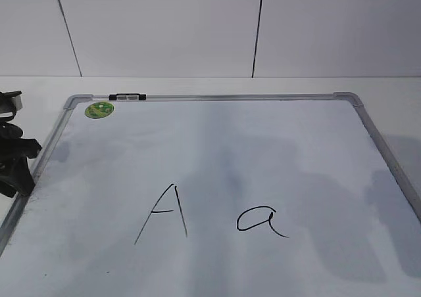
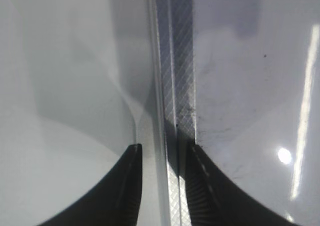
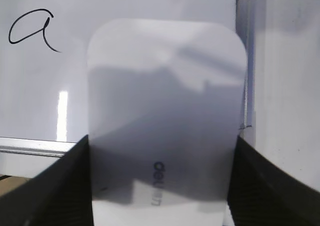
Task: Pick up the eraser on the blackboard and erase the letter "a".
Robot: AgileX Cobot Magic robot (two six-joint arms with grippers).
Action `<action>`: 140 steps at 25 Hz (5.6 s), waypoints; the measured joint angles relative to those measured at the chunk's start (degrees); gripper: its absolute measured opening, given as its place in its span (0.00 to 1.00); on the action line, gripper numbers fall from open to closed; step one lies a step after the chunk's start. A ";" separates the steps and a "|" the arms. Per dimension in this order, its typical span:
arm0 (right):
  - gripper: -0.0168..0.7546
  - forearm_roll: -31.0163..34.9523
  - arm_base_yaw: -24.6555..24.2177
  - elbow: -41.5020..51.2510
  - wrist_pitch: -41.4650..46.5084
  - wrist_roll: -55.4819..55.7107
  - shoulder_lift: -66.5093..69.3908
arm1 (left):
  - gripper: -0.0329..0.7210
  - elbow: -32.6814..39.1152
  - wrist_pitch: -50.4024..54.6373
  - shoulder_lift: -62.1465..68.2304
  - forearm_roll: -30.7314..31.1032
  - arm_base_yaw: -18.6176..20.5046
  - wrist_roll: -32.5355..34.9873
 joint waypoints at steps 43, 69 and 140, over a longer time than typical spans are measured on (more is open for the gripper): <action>0.75 3.77 0.00 -5.97 1.40 -5.93 12.62 | 0.13 -0.62 0.12 0.61 -0.94 -0.48 1.33; 0.75 -0.99 23.90 -27.85 -8.70 -3.06 53.49 | 0.13 -0.62 0.12 0.61 -1.12 -0.48 1.33; 0.75 -14.65 38.58 -29.16 -4.45 4.97 56.65 | 0.14 -0.62 -0.20 0.64 -1.84 -0.57 1.33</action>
